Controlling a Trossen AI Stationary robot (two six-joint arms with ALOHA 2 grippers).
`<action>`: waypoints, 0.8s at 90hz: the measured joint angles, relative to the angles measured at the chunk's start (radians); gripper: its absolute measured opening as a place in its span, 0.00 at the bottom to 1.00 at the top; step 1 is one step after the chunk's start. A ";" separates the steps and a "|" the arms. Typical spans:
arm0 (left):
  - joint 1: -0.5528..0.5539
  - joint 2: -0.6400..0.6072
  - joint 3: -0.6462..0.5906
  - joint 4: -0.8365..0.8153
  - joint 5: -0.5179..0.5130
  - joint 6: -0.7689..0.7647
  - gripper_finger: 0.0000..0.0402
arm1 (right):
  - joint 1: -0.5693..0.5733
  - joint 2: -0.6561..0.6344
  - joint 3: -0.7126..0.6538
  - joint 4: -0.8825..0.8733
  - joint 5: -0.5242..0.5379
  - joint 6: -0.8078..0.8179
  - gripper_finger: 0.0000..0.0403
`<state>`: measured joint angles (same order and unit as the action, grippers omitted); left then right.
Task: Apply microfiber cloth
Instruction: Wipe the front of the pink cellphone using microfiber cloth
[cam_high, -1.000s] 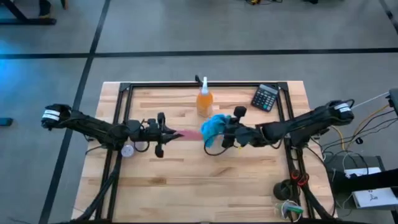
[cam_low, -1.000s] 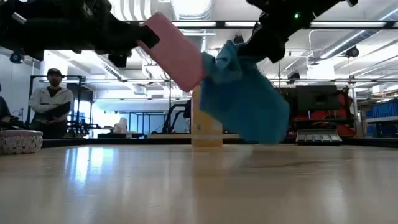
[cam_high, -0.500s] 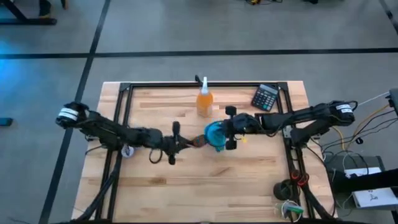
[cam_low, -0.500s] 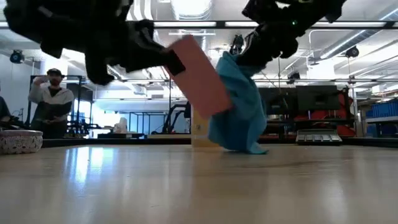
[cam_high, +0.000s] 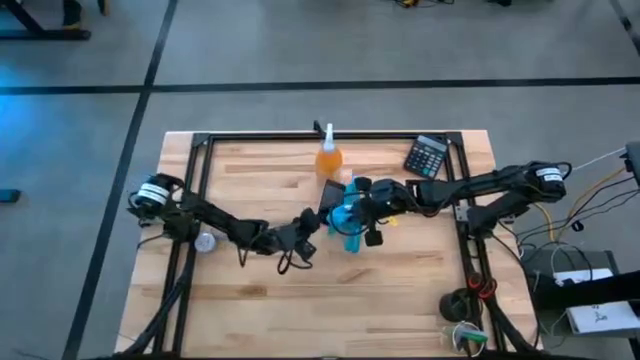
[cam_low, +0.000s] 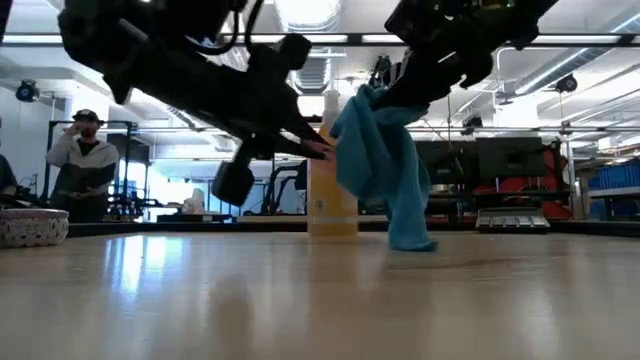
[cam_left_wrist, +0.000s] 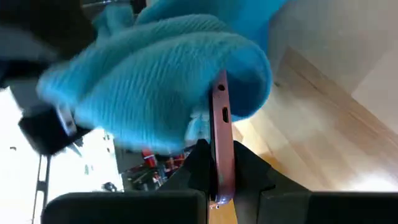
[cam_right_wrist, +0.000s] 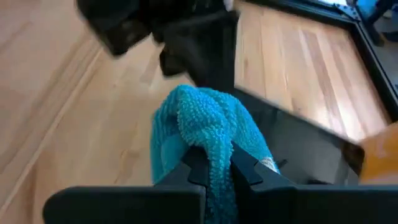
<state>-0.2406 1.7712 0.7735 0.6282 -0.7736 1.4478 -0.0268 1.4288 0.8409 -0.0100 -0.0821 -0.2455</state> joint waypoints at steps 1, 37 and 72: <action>0.000 0.002 0.004 0.001 -0.003 0.001 0.04 | 0.000 0.006 0.000 -0.001 -0.003 0.000 0.00; -0.040 0.005 0.013 -0.013 -0.048 0.101 0.04 | -0.030 0.122 0.001 0.057 0.145 -0.066 0.00; -0.114 0.010 -0.011 -0.001 -0.023 0.100 0.04 | -0.121 0.003 -0.002 -0.156 0.711 -0.109 0.00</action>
<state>-0.3547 1.7809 0.7623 0.6272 -0.7965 1.5481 -0.1475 1.4321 0.8386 -0.1661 0.6290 -0.3547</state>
